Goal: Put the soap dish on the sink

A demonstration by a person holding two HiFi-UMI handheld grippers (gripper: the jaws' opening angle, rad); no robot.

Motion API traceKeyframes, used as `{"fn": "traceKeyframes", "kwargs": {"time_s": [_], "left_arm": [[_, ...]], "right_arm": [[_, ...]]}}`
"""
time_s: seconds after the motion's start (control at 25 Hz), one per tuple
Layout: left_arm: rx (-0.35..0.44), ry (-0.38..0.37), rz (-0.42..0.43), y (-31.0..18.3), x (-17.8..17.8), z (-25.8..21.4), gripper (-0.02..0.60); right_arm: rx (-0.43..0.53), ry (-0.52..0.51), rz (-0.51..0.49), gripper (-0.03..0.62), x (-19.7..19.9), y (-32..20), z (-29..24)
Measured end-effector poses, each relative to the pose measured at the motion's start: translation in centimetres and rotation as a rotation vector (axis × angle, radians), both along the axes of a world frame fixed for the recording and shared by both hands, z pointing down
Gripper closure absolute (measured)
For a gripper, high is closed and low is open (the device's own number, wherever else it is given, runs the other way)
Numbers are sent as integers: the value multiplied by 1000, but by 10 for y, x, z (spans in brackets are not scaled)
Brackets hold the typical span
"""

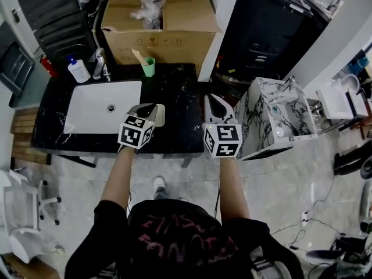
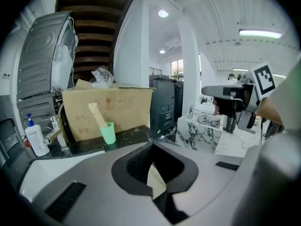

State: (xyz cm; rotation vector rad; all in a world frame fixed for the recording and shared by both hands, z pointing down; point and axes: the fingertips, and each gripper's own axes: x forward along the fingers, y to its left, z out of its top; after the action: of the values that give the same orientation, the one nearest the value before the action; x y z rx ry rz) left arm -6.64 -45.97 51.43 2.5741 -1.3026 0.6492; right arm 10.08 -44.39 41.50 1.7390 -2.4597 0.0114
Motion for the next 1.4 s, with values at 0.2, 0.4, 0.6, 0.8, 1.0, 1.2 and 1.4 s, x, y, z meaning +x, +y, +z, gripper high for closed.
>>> {"fn": "traceKeyframes", "kwargs": {"time_s": [0.2, 0.4, 0.6, 0.8, 1.0, 1.2, 1.4], "left_arm": [[104, 46, -38, 4, -7, -42, 566], [213, 68, -60, 15, -14, -88, 566], [287, 59, -63, 32, -19, -113, 568], [333, 79, -72, 48, -18, -129, 568], [332, 101, -114, 55, -26, -132, 568], [334, 112, -134, 61, -29, -134, 568], [311, 167, -144, 66, -29, -133, 568]], "right_arm": [[0, 1, -5, 580, -3, 7, -1], [-4, 5, -11, 580, -6, 15, -1], [8, 5, -16, 580, -8, 24, -3], [20, 10, -22, 580, -10, 34, -9], [17, 17, -24, 582, -10, 42, -9], [20, 20, -21, 580, -7, 47, -12], [22, 17, -25, 582, -6, 51, -13]]}}
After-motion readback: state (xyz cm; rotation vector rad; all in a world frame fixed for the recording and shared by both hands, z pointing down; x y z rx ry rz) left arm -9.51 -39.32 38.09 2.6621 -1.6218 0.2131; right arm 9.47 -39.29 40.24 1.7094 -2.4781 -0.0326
